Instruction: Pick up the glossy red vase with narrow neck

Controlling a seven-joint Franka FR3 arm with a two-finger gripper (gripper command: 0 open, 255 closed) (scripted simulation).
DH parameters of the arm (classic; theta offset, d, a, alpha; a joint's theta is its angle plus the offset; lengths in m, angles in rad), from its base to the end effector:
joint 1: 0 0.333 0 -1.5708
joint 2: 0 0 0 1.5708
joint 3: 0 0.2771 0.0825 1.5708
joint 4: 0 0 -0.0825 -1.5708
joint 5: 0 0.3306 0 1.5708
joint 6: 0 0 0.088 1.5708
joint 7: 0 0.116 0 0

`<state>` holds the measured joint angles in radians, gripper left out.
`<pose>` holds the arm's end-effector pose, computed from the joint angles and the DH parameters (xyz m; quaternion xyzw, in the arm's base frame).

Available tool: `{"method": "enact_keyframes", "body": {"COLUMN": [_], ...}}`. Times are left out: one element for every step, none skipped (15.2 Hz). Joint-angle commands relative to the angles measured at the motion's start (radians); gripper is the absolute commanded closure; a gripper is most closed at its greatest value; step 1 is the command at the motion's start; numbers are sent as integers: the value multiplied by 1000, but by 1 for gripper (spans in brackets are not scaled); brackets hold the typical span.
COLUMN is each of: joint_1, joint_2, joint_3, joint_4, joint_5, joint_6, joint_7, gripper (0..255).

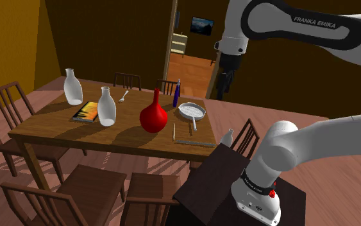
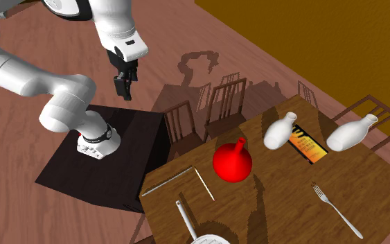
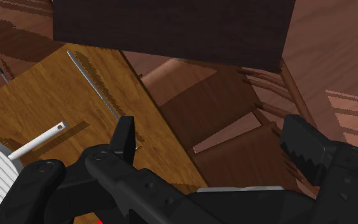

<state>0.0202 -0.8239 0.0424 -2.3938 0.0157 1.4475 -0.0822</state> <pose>0.2558 0.0209 0.5384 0.9960 0.0650 -0.0615 0.0067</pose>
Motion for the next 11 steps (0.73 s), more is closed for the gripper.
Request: {"method": "enact_keyframes", "body": {"joint_1": [0, -3, -6, -9, -11, -14, -16, -19, -21, -23, -25], "joint_2": [0, 41, 82, 123, 164, 206, 247, 289, 330, 372, 413], "joint_3": [0, -2, -4, -5, -7, -9, -10, -12, -13, -15, -16], "joint_4": [0, 14, 30, 47, 65, 85, 106, 128, 152, 176, 202], "joint_5": [0, -3, -5, -8, -10, -12, -15, -17, -19, -21, -23], "joint_6": [0, 23, 46, 67, 87, 105, 123, 139, 154, 167, 179], "joint_7": [0, -1, -3, -4, -5, -6, -7, -8, -9, -10, -10], "gripper": [0, 0, 0, 0, 0, 0, 0, 0, 0, 0, 0]}}
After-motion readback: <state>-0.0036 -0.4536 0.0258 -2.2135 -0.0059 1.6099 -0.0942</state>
